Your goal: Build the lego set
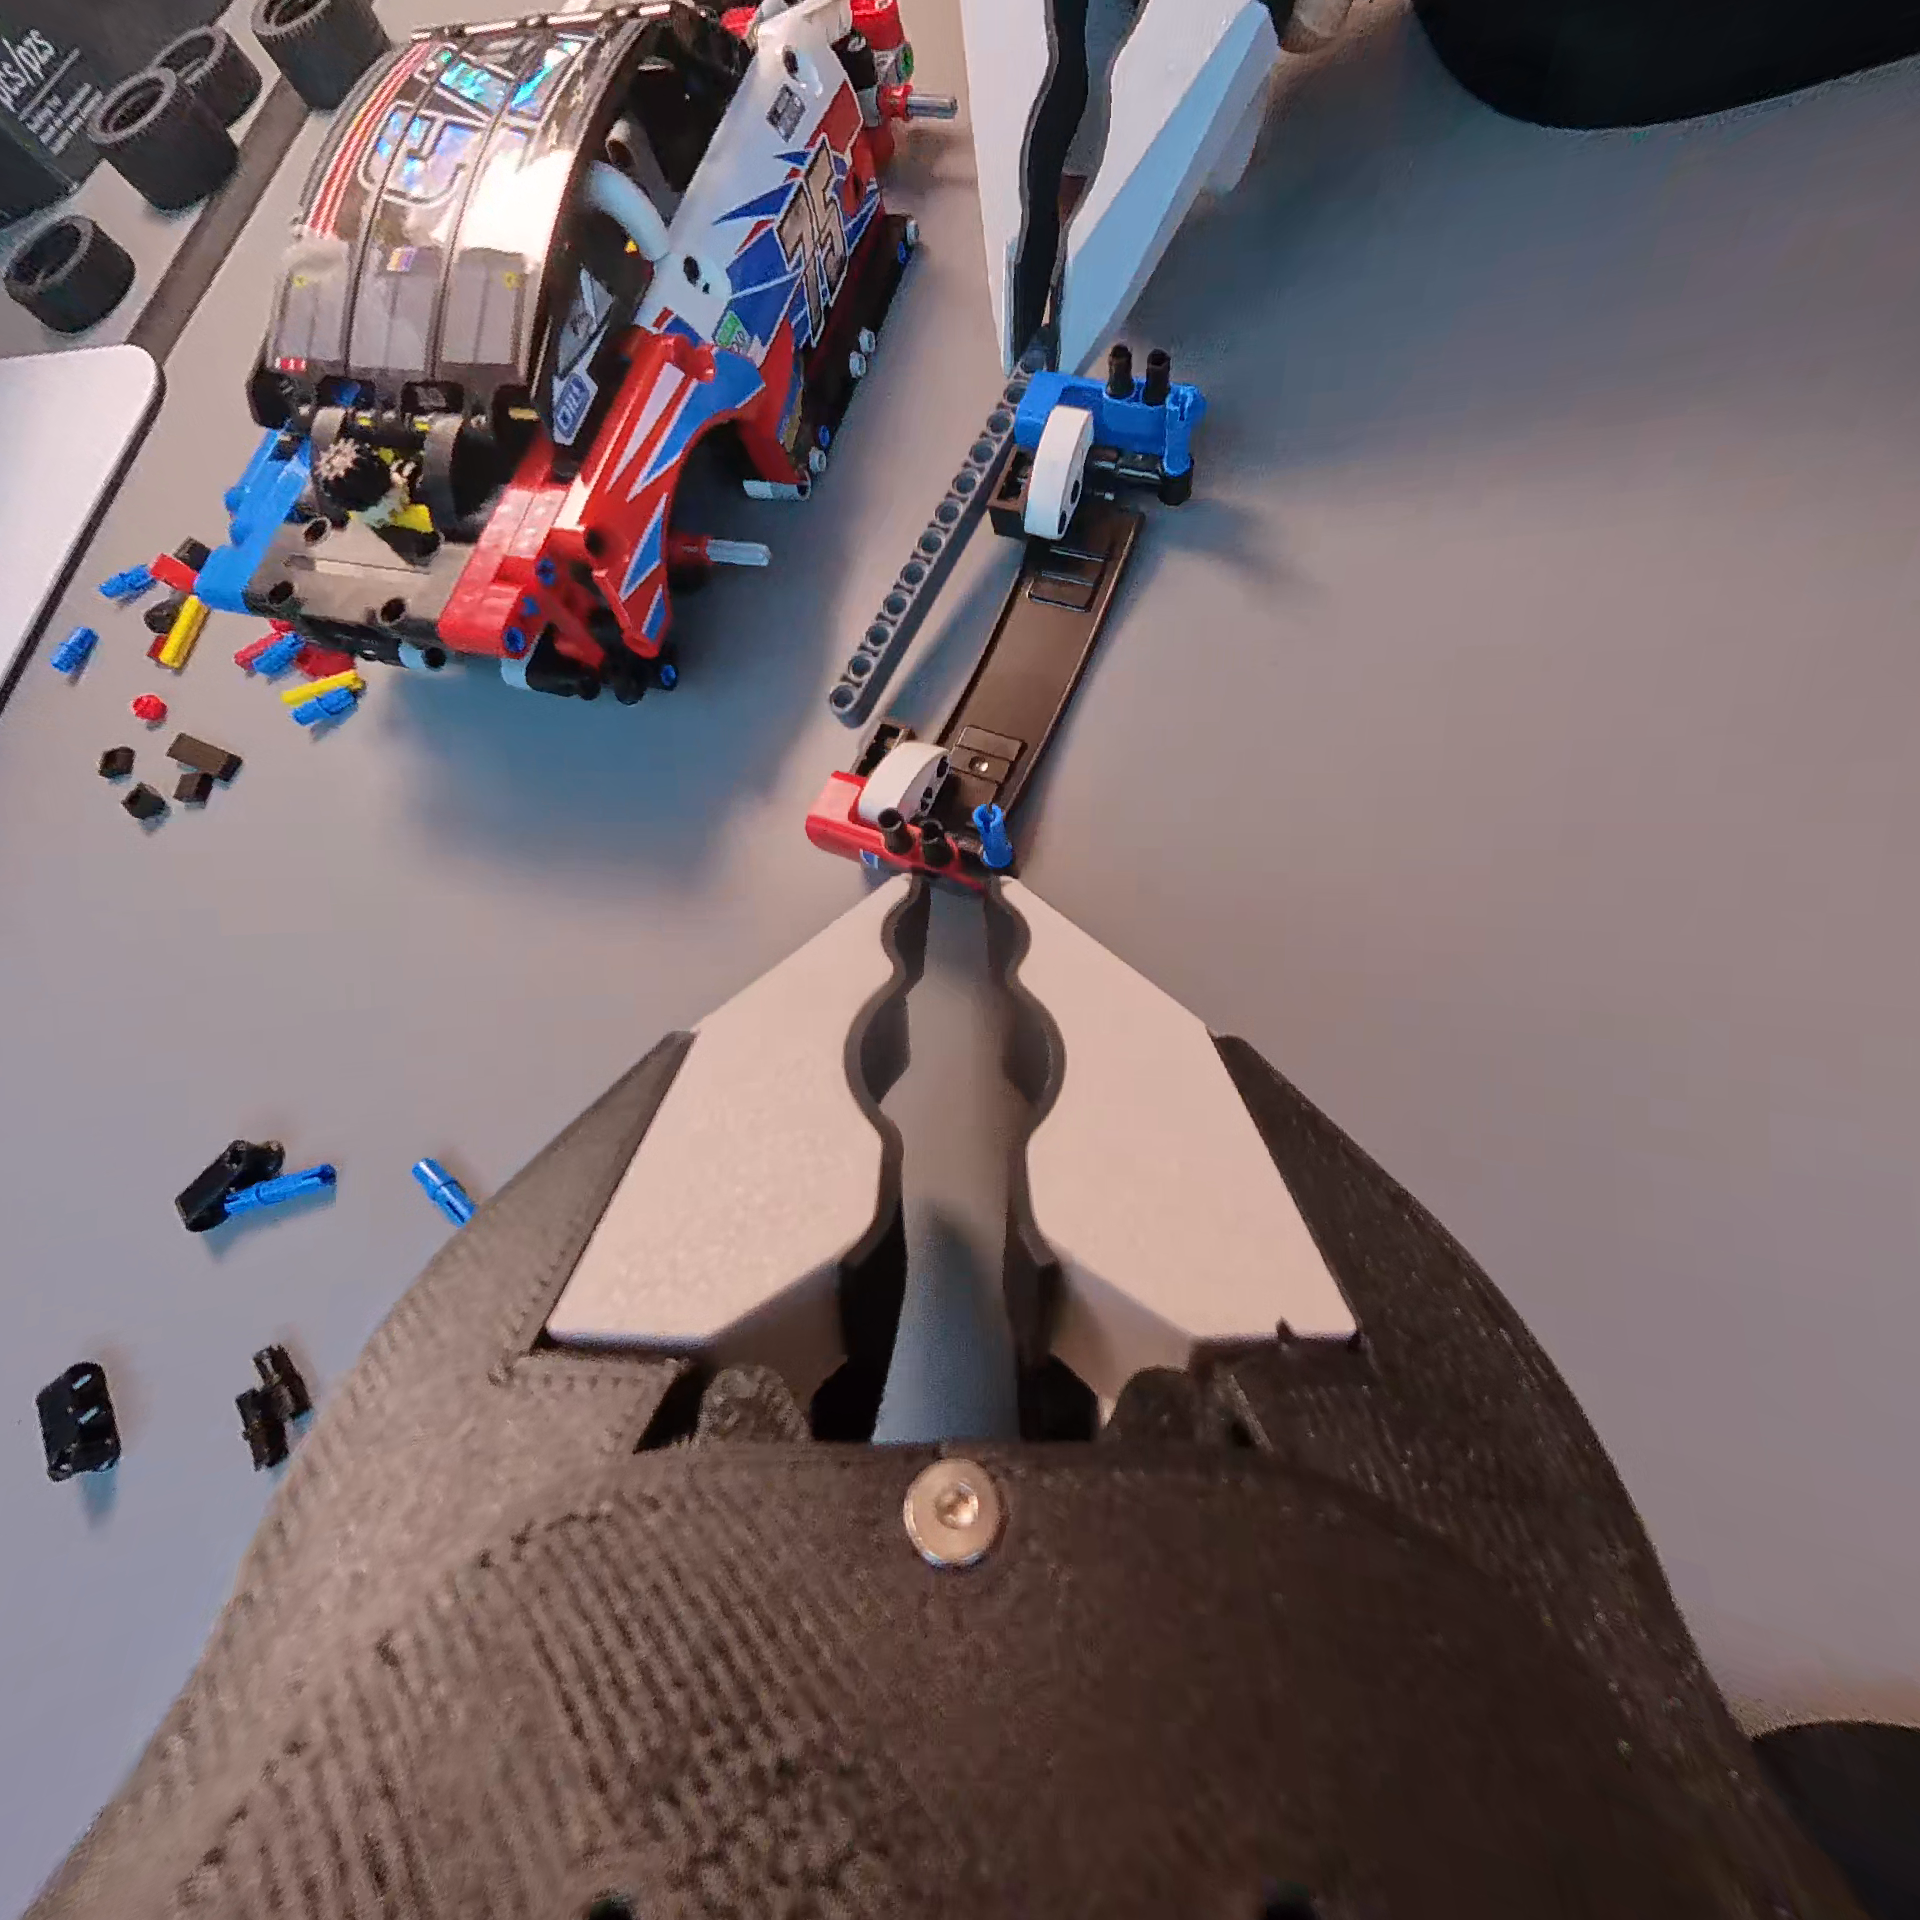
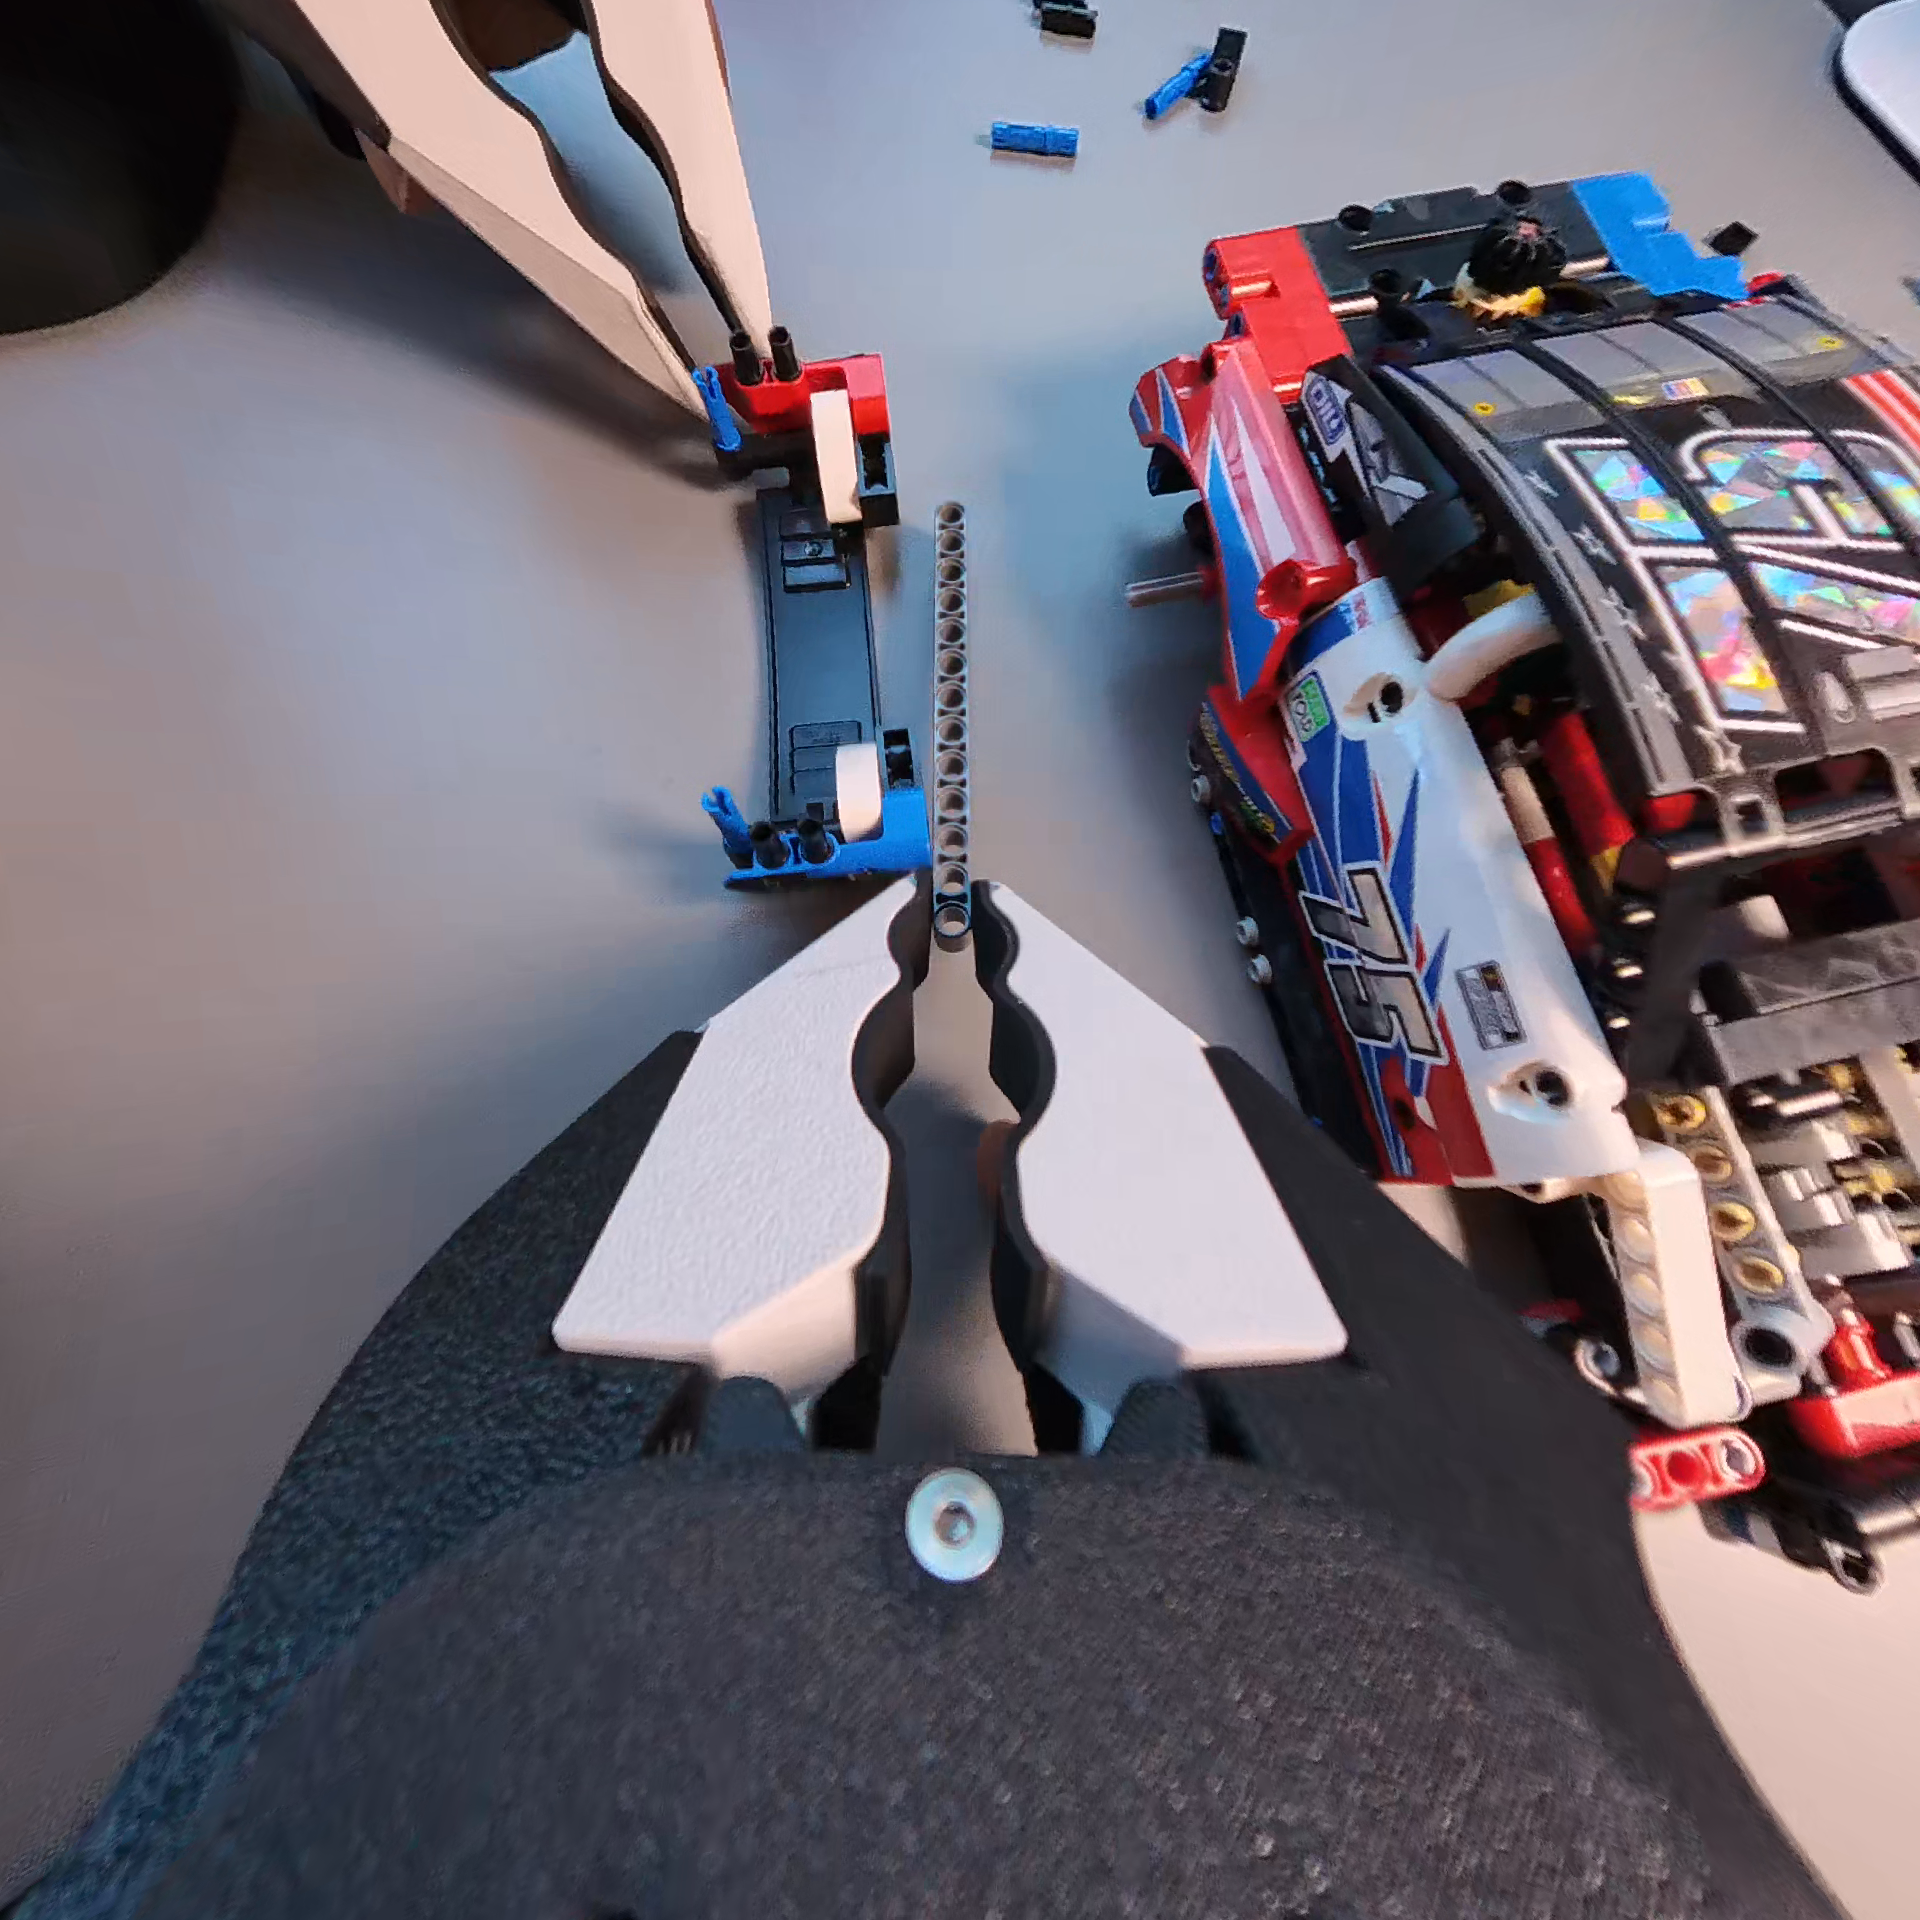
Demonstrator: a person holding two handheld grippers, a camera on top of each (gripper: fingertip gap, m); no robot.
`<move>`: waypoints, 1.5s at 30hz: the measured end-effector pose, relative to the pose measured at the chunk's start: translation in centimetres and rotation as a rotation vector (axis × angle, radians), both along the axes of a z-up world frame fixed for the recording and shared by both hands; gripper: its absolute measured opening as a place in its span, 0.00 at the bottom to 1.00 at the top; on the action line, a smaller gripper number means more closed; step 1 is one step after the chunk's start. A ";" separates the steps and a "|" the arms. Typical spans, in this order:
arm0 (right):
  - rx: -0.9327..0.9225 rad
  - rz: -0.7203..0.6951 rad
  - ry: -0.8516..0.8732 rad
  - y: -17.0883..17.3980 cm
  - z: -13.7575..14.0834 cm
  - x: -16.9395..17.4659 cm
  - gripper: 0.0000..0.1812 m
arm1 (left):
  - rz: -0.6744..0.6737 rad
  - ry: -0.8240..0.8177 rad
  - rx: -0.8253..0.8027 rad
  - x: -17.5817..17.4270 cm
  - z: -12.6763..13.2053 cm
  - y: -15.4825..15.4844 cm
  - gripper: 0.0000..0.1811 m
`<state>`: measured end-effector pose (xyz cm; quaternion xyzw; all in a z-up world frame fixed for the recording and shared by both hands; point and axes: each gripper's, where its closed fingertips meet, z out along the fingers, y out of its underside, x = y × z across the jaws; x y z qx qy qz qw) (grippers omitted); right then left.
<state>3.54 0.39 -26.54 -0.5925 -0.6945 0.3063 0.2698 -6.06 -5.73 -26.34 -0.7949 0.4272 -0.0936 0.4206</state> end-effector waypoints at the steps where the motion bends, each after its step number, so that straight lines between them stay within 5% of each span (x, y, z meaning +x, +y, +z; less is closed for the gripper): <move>1: 0.010 0.000 0.000 0.0 0.0 -0.1 0.02 | 0.001 0.009 0.000 0.0 -0.1 0.0 0.05; 8: 0.017 -0.053 0.080 1.6 1.5 0.3 0.03 | 0.002 -0.047 0.003 0.2 0.1 -0.2 0.05; 13: -0.030 0.032 0.169 -0.2 4.5 0.4 0.03 | -0.005 -0.048 0.018 0.5 0.2 -0.1 0.05; 26: -0.033 0.106 0.030 -4.1 2.8 -0.7 0.02 | 0.000 -0.093 0.019 0.6 0.4 -0.1 0.06; 45: -0.004 0.136 -0.005 -4.1 1.8 -0.3 0.02 | -0.001 -0.092 0.026 0.6 0.3 -0.1 0.06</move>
